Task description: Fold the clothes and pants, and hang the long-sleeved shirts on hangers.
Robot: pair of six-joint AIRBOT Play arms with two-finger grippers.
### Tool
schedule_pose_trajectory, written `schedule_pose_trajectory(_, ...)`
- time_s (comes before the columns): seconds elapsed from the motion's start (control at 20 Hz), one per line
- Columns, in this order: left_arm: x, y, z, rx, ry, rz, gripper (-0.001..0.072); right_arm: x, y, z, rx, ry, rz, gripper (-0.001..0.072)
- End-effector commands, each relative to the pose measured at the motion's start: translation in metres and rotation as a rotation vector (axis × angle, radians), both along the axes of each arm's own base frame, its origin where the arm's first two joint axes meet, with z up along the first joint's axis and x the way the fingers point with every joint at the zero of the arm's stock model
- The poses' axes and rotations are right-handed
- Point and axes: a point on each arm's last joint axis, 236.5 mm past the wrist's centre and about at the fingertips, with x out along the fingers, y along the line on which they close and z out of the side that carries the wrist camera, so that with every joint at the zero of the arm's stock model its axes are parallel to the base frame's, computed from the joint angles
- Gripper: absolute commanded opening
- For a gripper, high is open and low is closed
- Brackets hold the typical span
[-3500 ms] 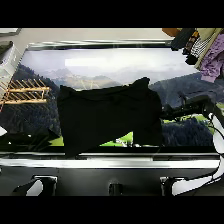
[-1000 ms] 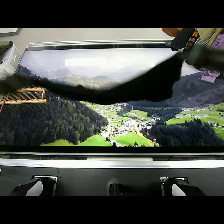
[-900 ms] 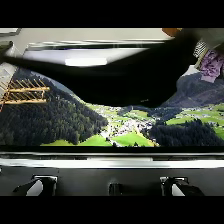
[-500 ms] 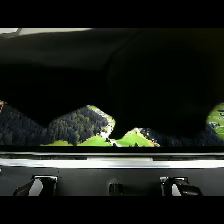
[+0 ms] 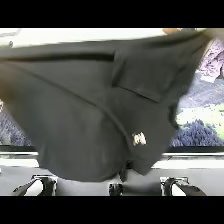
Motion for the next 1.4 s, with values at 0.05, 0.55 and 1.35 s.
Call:
schedule_pose_trajectory(0.05, 0.090, -0.006, -0.173, -0.030, 0.254, -0.082, 0.0016, 0.078, 0.000, -0.174, -0.066, 0.314, 0.063, 0.0028)
schedule_pose_trajectory(0.55, 0.194, -0.016, -0.302, -0.056, 0.328, -0.069, 0.0016, 0.192, -0.002, -0.306, -0.131, 0.236, -0.087, 0.0027)
schedule_pose_trajectory(1.35, 0.083, -0.062, -0.349, -0.195, 0.874, -0.146, 0.0015, 0.069, -0.005, -0.363, -0.293, 0.760, 0.123, 0.0028)
